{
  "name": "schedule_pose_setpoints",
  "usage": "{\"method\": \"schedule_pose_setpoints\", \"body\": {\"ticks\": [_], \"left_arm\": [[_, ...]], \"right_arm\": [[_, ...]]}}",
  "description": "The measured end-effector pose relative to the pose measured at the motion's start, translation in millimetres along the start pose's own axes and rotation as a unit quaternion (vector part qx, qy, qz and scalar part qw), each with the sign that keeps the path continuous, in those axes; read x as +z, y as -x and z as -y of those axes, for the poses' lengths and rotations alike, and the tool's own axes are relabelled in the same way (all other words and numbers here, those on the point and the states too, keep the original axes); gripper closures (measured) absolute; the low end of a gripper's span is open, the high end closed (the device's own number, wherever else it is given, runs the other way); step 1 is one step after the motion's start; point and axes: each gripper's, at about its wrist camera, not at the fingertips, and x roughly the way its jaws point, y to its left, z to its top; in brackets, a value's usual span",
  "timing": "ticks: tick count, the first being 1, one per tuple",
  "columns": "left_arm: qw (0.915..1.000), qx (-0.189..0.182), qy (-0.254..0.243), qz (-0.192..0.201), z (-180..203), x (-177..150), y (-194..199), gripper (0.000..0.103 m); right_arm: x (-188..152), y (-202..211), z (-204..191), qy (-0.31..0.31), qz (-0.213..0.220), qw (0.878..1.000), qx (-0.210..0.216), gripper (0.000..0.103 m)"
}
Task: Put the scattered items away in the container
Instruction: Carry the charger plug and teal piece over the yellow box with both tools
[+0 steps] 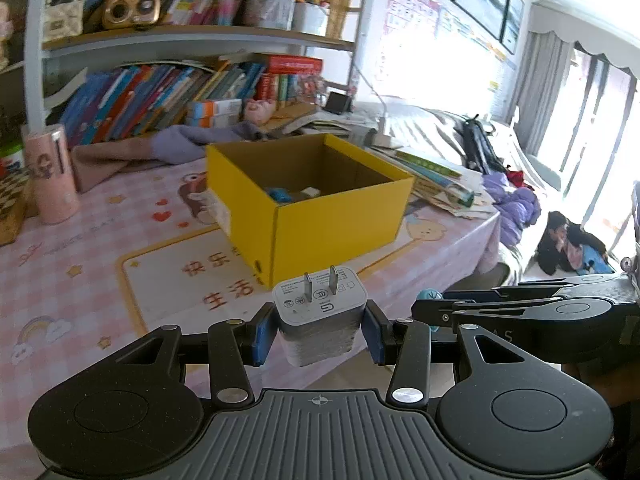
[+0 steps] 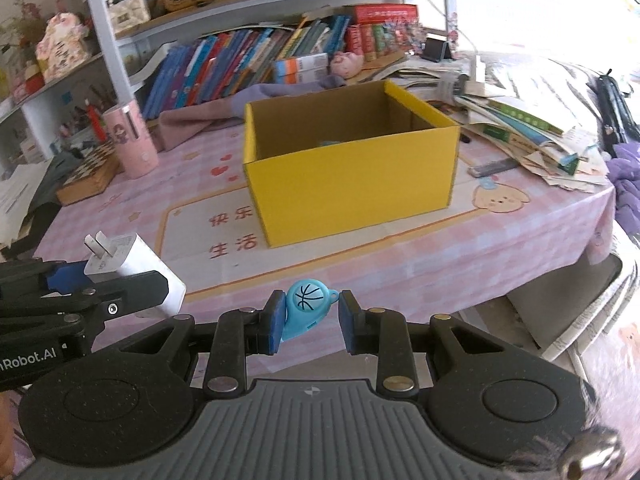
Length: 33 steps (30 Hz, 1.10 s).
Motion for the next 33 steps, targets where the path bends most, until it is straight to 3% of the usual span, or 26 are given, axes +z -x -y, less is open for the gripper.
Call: {"method": "schedule_pose_setpoints", "body": {"ticks": [20, 33], "left_arm": [[0.9987, -0.041, -0.028, 0.000, 27, 20, -34, 0.059], [0.9974, -0.040, -0.045, 0.039, 30, 46, -47, 0.059]], "right_arm": [[12, 4, 44, -0.028, 0.013, 0.999, -0.042, 0.076], [40, -14, 51, -0.007, 0.030, 0.999, -0.036, 0.076]]}}
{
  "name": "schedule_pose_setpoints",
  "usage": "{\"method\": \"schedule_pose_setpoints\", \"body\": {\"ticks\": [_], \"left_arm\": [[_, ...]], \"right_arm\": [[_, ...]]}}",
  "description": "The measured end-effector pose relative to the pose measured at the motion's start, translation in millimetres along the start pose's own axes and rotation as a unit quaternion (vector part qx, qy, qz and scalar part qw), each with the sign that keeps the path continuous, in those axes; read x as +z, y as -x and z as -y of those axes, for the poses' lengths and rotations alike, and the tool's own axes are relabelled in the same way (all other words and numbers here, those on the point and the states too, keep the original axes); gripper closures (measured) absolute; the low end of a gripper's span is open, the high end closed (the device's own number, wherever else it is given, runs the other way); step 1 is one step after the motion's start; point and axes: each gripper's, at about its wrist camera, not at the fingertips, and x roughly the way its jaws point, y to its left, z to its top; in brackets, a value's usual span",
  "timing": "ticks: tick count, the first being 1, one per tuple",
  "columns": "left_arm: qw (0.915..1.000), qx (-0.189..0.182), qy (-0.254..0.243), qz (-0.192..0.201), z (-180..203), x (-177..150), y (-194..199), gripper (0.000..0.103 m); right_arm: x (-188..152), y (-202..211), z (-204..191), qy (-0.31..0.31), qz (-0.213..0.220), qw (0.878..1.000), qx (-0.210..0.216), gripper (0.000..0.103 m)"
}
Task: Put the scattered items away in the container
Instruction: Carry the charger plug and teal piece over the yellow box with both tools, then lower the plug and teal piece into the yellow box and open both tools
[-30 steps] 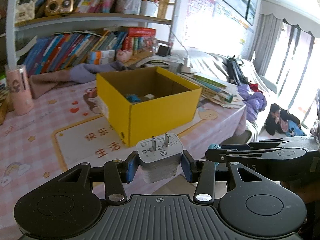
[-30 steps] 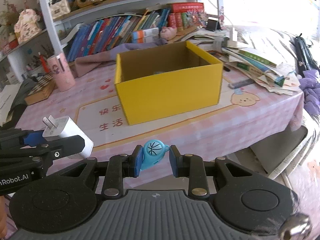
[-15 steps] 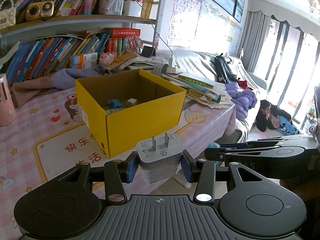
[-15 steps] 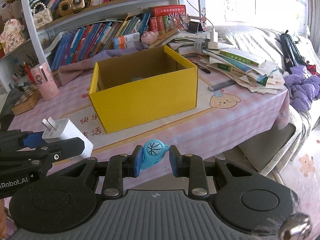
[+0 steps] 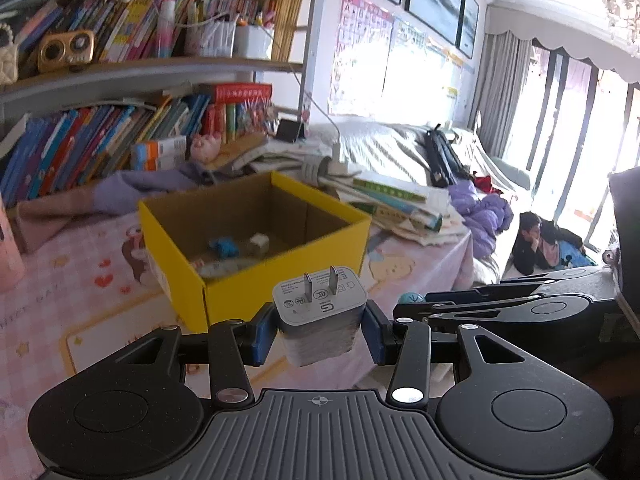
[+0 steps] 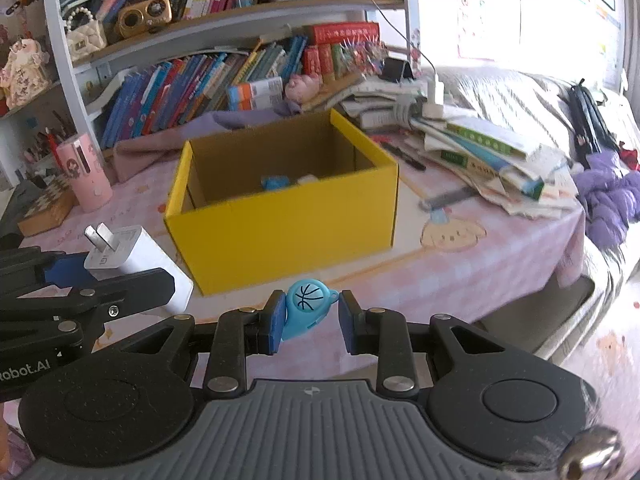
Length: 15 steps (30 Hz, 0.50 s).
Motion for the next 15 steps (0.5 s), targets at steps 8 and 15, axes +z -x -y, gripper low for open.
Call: {"method": "schedule_pose_setpoints", "body": {"ticks": [8, 15], "left_arm": [[0.9995, 0.024, -0.008, 0.017, -14, 22, -23, 0.059], [0.9984, 0.050, -0.006, 0.025, -28, 45, -54, 0.059]], "right_arm": [[38, -23, 8, 0.016, 0.031, 0.999, 0.014, 0.076], [82, -61, 19, 0.033, 0.043, 0.998, 0.039, 0.076]]}}
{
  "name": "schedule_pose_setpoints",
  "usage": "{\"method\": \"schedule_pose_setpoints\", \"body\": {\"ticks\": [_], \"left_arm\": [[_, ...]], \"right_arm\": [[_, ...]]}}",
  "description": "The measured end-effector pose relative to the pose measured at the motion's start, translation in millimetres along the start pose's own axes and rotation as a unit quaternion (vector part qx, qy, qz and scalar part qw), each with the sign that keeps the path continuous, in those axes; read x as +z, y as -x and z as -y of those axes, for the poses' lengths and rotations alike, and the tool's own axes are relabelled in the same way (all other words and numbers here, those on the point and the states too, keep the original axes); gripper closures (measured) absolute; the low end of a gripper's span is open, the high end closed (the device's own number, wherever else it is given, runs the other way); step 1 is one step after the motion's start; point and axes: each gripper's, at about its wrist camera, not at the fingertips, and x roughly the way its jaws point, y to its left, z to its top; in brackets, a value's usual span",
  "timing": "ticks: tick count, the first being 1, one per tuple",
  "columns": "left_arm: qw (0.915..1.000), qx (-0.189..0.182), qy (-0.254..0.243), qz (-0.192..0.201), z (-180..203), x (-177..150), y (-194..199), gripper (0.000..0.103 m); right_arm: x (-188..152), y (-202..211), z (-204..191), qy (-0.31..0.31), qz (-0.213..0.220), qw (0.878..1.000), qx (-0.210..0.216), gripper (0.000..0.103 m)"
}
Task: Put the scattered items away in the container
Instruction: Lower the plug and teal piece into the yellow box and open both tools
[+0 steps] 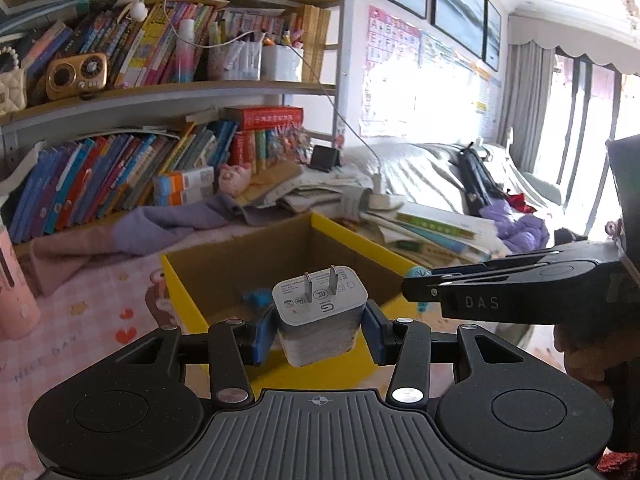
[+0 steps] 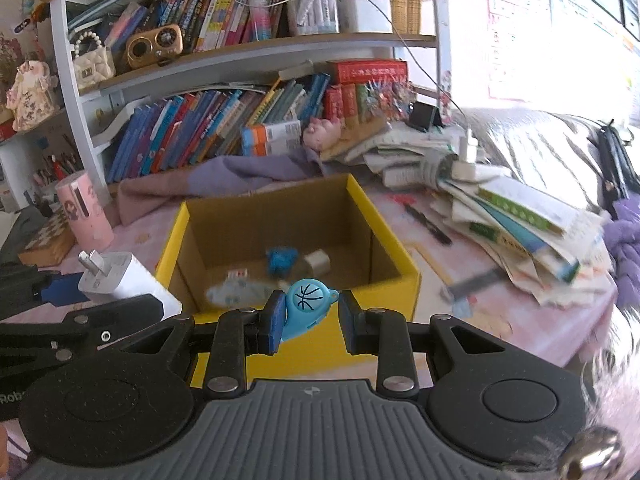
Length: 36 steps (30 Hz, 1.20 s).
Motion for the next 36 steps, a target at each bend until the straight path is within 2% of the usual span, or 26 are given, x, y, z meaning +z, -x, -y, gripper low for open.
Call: {"method": "schedule_pose_setpoints", "body": {"ticks": [8, 16, 27, 36], "left_arm": [[0.9985, 0.052, 0.005, -0.016, -4, 18, -49, 0.059], [0.9937, 0.096, 0.005, -0.059, -4, 26, -97, 0.059], [0.9795, 0.146, 0.012, -0.139, -6, 19, -139, 0.058], [0.9722, 0.164, 0.025, -0.166, -6, 13, -150, 0.058]], "right_arm": [[38, -54, 19, 0.038, -0.013, 0.998, 0.037, 0.076], [66, -120, 30, 0.079, -0.051, 0.992, 0.083, 0.076], [83, -218, 10, 0.150, -0.148, 0.966, 0.152, 0.076], [77, -235, -7, 0.185, -0.180, 0.949, 0.183, 0.076]]}}
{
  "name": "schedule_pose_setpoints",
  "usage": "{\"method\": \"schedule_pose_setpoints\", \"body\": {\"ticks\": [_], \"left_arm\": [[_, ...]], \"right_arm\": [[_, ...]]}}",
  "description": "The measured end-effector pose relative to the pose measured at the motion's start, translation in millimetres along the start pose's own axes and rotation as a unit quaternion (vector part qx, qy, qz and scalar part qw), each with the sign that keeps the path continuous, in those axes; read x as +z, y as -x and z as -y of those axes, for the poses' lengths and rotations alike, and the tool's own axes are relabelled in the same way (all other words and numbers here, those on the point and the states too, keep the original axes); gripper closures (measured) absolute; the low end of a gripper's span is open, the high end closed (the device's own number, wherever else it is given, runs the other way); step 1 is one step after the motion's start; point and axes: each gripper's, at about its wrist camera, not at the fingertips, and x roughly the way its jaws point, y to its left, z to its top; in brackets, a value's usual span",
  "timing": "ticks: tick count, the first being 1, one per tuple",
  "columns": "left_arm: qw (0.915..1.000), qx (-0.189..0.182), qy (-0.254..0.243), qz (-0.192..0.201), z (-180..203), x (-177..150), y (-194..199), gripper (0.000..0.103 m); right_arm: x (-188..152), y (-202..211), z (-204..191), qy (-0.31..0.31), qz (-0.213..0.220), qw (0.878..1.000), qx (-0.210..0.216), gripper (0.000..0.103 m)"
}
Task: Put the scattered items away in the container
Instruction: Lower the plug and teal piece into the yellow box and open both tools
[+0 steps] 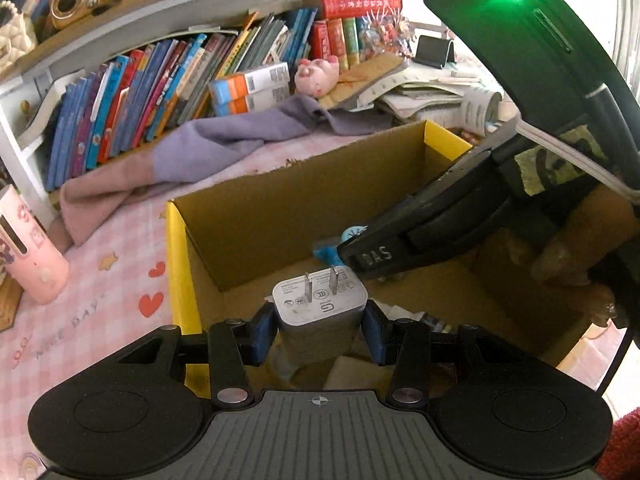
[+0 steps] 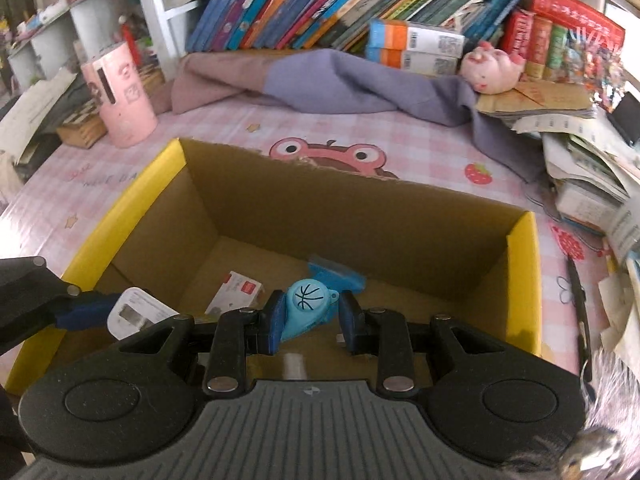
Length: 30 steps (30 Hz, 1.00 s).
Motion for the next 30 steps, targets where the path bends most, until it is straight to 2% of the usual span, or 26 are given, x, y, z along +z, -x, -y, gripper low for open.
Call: {"method": "schedule_pose_setpoints", "body": {"ticks": [4, 9, 13, 15, 19, 21, 23, 30], "left_arm": [[1.0000, 0.000, 0.002, 0.000, 3, -1, -2, 0.058], [0.9995, -0.005, 0.014, 0.026, 0, 0, 9, 0.056], [0.9987, 0.006, 0.020, 0.046, -2, -2, 23, 0.052], [0.9981, 0.010, 0.026, 0.055, -5, -3, 30, 0.051], [0.9954, 0.020, 0.044, 0.083, -12, -10, 54, 0.041], [0.9936, 0.025, 0.056, 0.095, -18, -15, 68, 0.041], [0.9909, 0.032, 0.074, 0.108, -25, -22, 83, 0.035], [0.9781, 0.064, 0.130, 0.150, -52, -47, 128, 0.028]], "right_arm": [[0, -7, -1, 0.004, -0.008, 1.000, 0.005, 0.076], [0, -9, -2, 0.007, -0.010, 1.000, 0.005, 0.076], [0, 0, -3, 0.000, 0.005, 1.000, 0.004, 0.067], [-1, 7, -5, -0.004, 0.017, 1.000, 0.002, 0.066], [-4, 29, -11, -0.020, 0.047, 0.999, -0.001, 0.061], [-8, 43, -17, -0.024, 0.069, 0.997, -0.008, 0.060], [-12, 56, -23, -0.028, 0.090, 0.995, -0.017, 0.058], [-32, 97, -55, -0.035, 0.149, 0.988, -0.034, 0.056]]}}
